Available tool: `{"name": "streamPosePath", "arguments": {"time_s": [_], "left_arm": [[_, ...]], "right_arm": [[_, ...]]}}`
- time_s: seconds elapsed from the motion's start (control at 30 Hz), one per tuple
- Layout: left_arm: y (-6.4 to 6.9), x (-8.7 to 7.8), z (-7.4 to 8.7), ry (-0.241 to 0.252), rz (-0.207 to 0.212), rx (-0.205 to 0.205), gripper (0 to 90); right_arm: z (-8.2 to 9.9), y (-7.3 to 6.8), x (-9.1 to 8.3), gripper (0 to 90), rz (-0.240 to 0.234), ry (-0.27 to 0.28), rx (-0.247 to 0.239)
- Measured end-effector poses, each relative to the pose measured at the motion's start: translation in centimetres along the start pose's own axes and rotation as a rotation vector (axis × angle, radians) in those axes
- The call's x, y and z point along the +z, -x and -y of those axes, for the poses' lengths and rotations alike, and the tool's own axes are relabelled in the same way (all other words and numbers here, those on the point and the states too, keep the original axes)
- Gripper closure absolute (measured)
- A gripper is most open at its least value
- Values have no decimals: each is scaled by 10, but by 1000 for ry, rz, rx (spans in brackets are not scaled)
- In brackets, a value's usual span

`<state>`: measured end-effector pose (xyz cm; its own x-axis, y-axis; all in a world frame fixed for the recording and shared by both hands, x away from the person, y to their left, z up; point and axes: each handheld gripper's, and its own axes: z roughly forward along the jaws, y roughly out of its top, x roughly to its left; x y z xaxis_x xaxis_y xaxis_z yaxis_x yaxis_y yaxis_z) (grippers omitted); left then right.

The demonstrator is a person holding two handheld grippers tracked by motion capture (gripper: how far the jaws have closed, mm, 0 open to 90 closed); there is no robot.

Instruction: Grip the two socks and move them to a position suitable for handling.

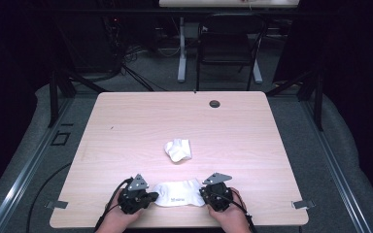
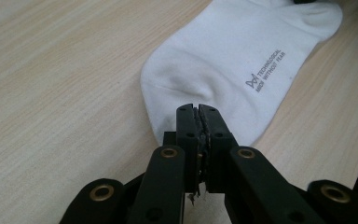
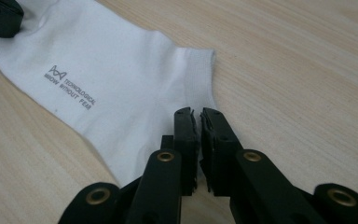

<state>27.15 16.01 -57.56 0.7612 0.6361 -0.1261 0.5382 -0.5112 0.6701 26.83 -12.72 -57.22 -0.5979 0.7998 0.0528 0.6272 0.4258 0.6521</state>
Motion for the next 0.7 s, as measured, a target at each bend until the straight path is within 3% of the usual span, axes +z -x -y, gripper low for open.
{"name": "streamPosePath", "arguments": {"time_s": [0.17, 0.27, 0.33, 0.47, 0.57, 0.7], "left_arm": [[0, -1, -2, 2, 12, -19, 843], [-2, -6, -5, 38, 15, -33, 779], [-5, -9, -7, 59, 4, -34, 762], [-18, -13, -9, 98, -24, -58, 728], [-27, -14, -10, 120, -44, -72, 702], [-38, -15, -11, 135, -67, -84, 675]], "right_arm": [[-1, 0, -1, 814, -7, -5, -2], [-2, 1, -5, 772, -18, 40, 15], [-5, 2, -8, 761, -6, 68, 0], [-11, 3, -7, 728, 4, 91, -6], [-20, 5, -2, 727, -14, 85, 15], [-39, 6, 4, 729, 1, 76, -8]]}}
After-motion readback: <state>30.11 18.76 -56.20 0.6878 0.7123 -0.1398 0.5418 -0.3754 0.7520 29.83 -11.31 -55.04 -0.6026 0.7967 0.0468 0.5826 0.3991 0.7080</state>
